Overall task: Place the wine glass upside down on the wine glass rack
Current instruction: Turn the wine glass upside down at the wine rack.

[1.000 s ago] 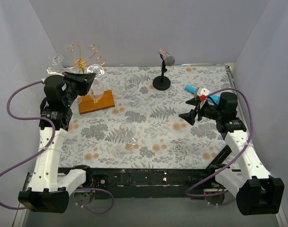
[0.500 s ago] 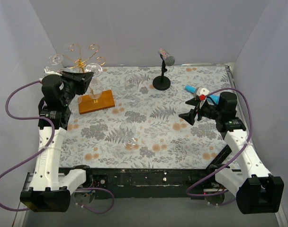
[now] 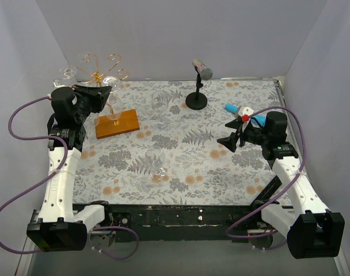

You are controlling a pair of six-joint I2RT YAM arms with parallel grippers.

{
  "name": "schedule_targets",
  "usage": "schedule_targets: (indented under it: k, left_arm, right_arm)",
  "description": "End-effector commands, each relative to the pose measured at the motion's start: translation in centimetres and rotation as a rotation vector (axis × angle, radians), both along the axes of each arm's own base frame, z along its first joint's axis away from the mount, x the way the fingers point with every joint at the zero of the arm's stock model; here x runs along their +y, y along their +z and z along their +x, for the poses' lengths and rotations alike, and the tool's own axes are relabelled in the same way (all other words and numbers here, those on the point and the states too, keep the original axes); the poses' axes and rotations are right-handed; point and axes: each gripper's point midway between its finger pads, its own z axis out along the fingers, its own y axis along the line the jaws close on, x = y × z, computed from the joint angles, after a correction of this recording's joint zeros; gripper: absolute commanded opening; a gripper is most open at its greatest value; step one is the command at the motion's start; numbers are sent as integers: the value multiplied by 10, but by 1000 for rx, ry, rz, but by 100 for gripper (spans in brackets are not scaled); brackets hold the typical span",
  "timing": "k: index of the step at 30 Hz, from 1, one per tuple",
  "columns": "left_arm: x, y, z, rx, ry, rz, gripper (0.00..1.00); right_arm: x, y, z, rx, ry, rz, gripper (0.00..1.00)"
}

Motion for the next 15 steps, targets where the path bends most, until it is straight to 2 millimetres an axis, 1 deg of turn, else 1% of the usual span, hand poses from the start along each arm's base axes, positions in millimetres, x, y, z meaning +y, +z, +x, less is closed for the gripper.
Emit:
schedule_targets:
  k: [1, 9, 15]
  left_arm:
    - [2, 48, -4, -142, 4, -3, 0]
    - [4, 50, 1, -144, 9, -7, 0]
    - [9, 51, 13, -144, 33, -19, 0]
  right_arm:
    - [0, 11, 1, -40, 9, 5, 82]
    - [0, 13, 0, -45, 14, 4, 82]
    - [0, 14, 0, -45, 14, 4, 82]
